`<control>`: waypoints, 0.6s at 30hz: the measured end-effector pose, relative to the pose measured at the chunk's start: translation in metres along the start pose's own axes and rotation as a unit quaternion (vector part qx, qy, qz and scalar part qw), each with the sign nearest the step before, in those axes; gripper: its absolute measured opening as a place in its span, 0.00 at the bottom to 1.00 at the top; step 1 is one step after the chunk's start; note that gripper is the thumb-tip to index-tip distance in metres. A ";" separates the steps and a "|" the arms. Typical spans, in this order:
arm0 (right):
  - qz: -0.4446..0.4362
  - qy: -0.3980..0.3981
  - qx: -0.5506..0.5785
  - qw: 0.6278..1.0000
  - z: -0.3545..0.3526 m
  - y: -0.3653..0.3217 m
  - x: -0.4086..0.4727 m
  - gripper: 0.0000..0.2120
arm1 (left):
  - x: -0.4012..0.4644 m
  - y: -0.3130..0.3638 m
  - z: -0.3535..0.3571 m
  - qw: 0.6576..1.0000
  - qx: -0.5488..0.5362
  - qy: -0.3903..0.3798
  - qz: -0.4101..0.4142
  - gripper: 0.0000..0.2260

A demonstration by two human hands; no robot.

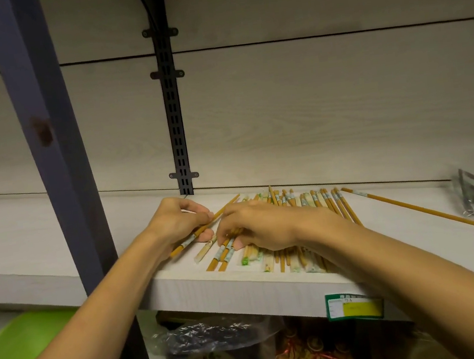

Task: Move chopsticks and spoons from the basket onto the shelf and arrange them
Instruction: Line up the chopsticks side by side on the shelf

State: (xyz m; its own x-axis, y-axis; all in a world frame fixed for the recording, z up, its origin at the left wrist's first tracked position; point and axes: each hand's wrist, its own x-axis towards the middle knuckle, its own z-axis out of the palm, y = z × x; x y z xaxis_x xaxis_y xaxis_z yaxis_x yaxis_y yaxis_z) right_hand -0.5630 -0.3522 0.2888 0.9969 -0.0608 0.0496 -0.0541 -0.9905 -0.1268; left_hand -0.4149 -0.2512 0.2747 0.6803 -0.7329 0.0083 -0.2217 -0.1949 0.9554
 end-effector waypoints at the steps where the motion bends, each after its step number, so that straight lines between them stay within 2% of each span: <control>1: -0.005 0.001 0.002 1.000 0.000 0.001 0.000 0.10 | 0.001 -0.001 0.000 1.000 -0.009 -0.002 -0.002 0.02; 5: -0.019 0.001 0.006 1.000 -0.002 0.001 0.003 0.09 | 0.004 -0.001 0.000 1.000 -0.020 -0.008 -0.006 0.02; 13: -0.035 0.014 -0.002 0.999 0.004 0.008 0.005 0.15 | 0.001 0.002 0.002 1.000 -0.007 0.004 0.013 0.02; 18: -0.030 0.024 0.015 0.999 0.005 0.007 0.004 0.11 | 0.002 -0.002 0.001 1.000 -0.022 -0.005 0.006 0.02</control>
State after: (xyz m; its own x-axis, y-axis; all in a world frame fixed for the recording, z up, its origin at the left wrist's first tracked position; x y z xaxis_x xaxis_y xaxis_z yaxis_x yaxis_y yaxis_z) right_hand -0.5596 -0.3585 0.2829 0.9945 -0.0077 0.1044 0.0083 -0.9884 -0.1518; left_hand -0.4144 -0.2529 0.2726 0.6713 -0.7410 0.0172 -0.1982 -0.1571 0.9675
